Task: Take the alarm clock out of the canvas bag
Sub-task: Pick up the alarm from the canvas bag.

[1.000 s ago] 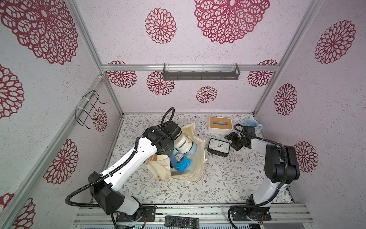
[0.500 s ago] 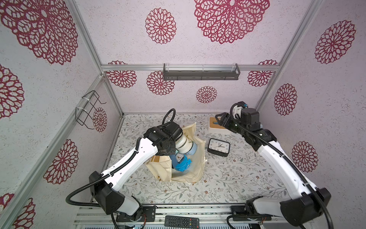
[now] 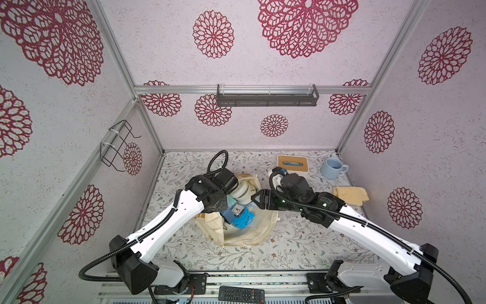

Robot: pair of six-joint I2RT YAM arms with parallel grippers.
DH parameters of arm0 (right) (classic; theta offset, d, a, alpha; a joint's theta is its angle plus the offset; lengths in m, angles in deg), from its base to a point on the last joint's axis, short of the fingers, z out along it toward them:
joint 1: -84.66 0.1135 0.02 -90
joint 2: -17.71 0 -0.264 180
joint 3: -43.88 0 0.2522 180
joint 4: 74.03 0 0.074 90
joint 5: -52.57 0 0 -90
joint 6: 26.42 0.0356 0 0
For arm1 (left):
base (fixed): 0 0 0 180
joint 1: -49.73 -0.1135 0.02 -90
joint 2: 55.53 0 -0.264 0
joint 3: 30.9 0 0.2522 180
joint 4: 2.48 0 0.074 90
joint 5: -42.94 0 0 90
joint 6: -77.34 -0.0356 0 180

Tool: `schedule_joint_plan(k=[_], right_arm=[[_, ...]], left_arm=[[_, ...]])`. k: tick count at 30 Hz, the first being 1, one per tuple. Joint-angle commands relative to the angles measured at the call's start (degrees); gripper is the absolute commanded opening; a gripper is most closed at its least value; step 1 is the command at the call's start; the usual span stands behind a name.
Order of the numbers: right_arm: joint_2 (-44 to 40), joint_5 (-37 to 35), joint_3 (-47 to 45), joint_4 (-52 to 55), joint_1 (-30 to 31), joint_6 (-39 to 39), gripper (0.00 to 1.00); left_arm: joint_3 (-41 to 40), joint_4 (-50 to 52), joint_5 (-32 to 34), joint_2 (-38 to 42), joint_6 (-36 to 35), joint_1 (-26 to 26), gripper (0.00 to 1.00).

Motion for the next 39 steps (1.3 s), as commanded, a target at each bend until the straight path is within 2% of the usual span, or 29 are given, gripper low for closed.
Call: schedule_joint_plan(k=[1, 7, 13, 15, 18, 23, 28, 32, 39], right_arm=[[2.7, -0.6, -0.5, -5.1, 3.0, 2.0, 0.76], [8.3, 0.0, -7.9, -18.9, 4.6, 1.4, 0.83], [15.9, 1.7, -7.5, -27.4, 4.9, 0.9, 0.86], [16.4, -1.3, -6.6, -26.6, 5.9, -4.0, 0.87], [15.9, -6.8, -5.3, -22.8, 7.6, -16.5, 0.87], [13.2, -8.9, -7.7, -22.8, 10.0, -35.4, 0.86], [10.2, -11.3, -11.0, -25.9, 12.6, -49.1, 0.85], [9.8, -12.8, -13.7, -31.0, 12.7, -54.6, 0.85], [17.5, -12.3, -10.9, -35.5, 12.0, -55.5, 0.86]], left_arm=[[-2.2, 6.4, -0.4, 1.1, 2.8, 1.1, 0.0], [-3.0, 6.9, 0.0, 1.6, 2.2, 1.0, 0.0], [-3.3, 6.6, 0.3, 1.6, 1.4, 1.0, 0.0], [-3.5, 6.5, 0.5, 1.6, 1.3, 1.0, 0.0], [-3.8, 6.1, 1.1, 1.8, 1.1, 1.0, 0.0], [-4.9, 3.3, 1.4, 3.0, -0.3, 1.0, 0.0], [-6.2, 2.0, 2.6, 3.4, -0.4, 1.0, 0.0], [-7.2, 1.6, 3.3, 4.0, -0.3, 0.9, 0.0], [-8.0, 1.1, 3.9, 5.4, -0.3, 0.9, 0.0]])
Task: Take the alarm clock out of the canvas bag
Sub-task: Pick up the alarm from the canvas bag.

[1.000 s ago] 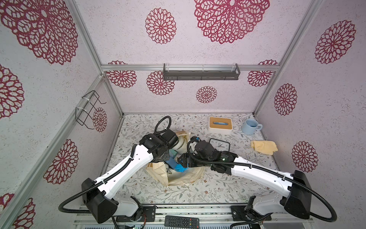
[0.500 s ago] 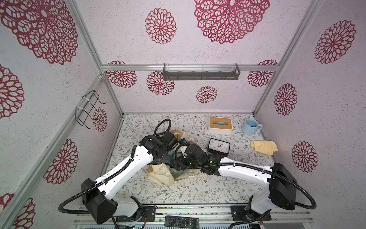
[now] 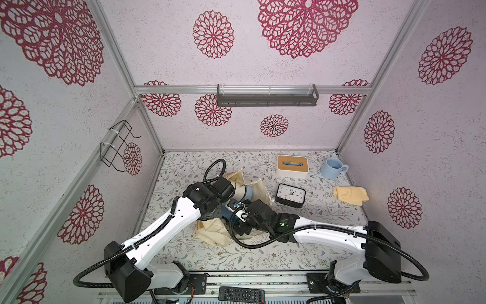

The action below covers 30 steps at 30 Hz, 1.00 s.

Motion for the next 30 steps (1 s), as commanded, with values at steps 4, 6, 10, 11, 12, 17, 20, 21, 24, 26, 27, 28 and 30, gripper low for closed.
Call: schedule_joint_plan(k=[4, 6, 10, 11, 12, 17, 20, 21, 24, 26, 27, 28, 30], right_arm=[[6.9, -0.2, 4.0, -4.7, -1.3, -1.9, 0.86], [8.6, -0.5, 5.1, -5.6, -1.8, -1.3, 0.86], [11.0, -1.5, 6.5, -7.0, -3.1, 0.2, 0.87], [11.5, -1.0, 7.0, -7.0, -3.4, 0.1, 0.87], [11.9, -0.7, 7.2, -6.9, -3.5, 0.0, 0.87], [14.5, 4.2, 7.9, -7.5, -4.8, -0.9, 0.85], [15.9, 6.7, 8.2, -8.3, -5.4, -0.9, 0.8], [16.3, 7.0, 8.4, -8.3, -5.5, -0.6, 0.78], [16.8, 9.2, 8.7, -8.1, -5.9, -0.1, 0.64], [16.9, 10.6, 9.1, -7.6, -6.0, 0.2, 0.53], [16.8, 10.9, 9.3, -7.4, -6.0, 0.4, 0.49], [16.7, 11.4, 9.4, -7.3, -6.0, 0.6, 0.46], [15.9, 11.7, 9.2, -7.6, -6.0, 1.2, 0.42]], left_arm=[[-1.2, 2.1, 1.6, 1.8, -0.4, 0.7, 0.0], [-1.3, 2.0, 1.7, 2.0, -0.5, 0.7, 0.0], [-1.3, 2.2, 1.9, 2.1, -0.7, 0.7, 0.0], [-1.4, 2.2, 1.9, 2.2, -0.7, 0.8, 0.0], [-1.4, 2.2, 1.9, 2.2, -0.7, 0.8, 0.0], [-1.5, 1.9, 2.0, 2.1, -0.9, 0.7, 0.0], [-1.3, 1.7, 1.9, 2.0, -0.9, 0.7, 0.0], [-1.3, 1.7, 1.9, 1.9, -1.0, 0.7, 0.0], [-1.3, 1.8, 1.9, 1.9, -1.0, 0.7, 0.0], [-1.4, 1.8, 2.0, 1.9, -1.1, 0.7, 0.0], [-1.4, 1.9, 2.1, 1.8, -1.1, 0.7, 0.0], [-1.3, 1.9, 2.1, 1.6, -1.2, 0.7, 0.0], [-1.3, 2.1, 2.1, 1.3, -1.3, 0.7, 0.0]])
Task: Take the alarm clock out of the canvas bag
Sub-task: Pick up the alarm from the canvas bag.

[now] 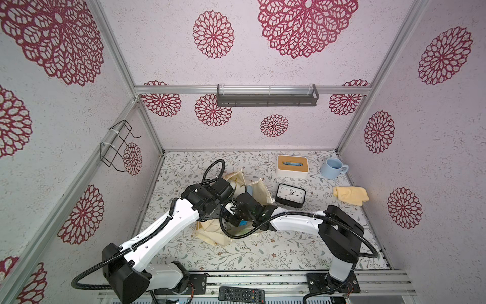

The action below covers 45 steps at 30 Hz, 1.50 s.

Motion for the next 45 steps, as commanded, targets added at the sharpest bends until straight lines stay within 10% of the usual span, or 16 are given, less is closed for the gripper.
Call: schedule_joint_plan(k=[1, 32, 45], right_arm=[[-1.5, 1.9, 1.4, 0.0, -0.3, 1.5, 0.39], [-43.9, -15.8, 1.2, 23.5, -0.6, -1.8, 0.19], [-54.9, -40.0, 5.6, 29.5, -4.0, -13.6, 0.19]], left_arm=[[-0.3, 2.3, 0.8, 0.3, -0.5, 0.7, 0.0], [10.3, -2.0, -0.5, 0.8, -8.7, 0.1, 0.0], [13.8, -3.6, -1.4, -2.5, -11.3, -2.5, 0.0]])
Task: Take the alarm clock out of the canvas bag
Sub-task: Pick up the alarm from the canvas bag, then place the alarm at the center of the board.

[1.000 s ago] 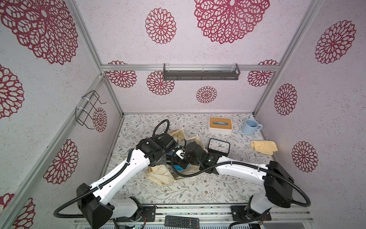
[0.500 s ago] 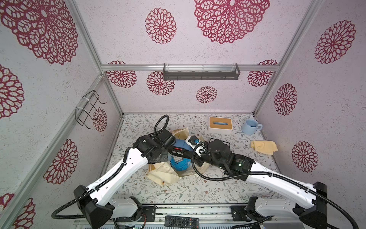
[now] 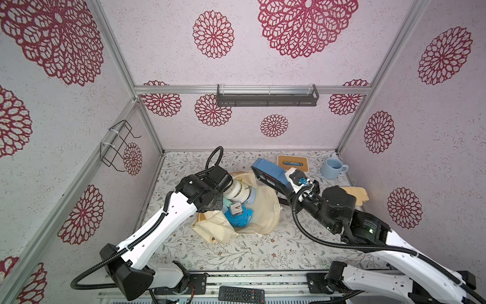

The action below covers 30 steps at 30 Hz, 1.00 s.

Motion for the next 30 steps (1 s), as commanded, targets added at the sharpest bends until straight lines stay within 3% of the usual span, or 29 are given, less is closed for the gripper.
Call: schedule_joint_plan(k=[1, 4, 8, 17, 25, 30], right_arm=[[-2.2, -12.7, 2.5, -3.2, -2.2, -6.2, 0.19], [-1.3, -19.6, 1.2, -1.6, -5.8, -8.2, 0.19], [3.2, -21.7, 1.1, 7.4, -13.2, -3.8, 0.19], [13.0, -15.6, -0.6, 17.9, -30.3, 10.3, 0.16], [28.0, -10.6, 9.2, 36.7, -44.4, 26.7, 0.14], [32.6, -8.5, 9.7, 37.9, -47.9, 28.7, 0.13]], left_arm=[[3.2, -4.6, 2.5, 0.0, -2.4, -0.4, 0.0], [3.6, -4.7, 2.9, -0.4, -3.0, -0.5, 0.0], [3.9, -5.6, 2.8, -0.6, -3.2, -0.8, 0.0], [1.9, -9.2, -0.1, -0.7, -1.8, -1.0, 0.0], [-0.2, -11.9, -0.4, -0.3, -1.7, -1.0, 0.0], [-0.8, -13.6, -0.8, -0.4, -1.7, -1.0, 0.0]])
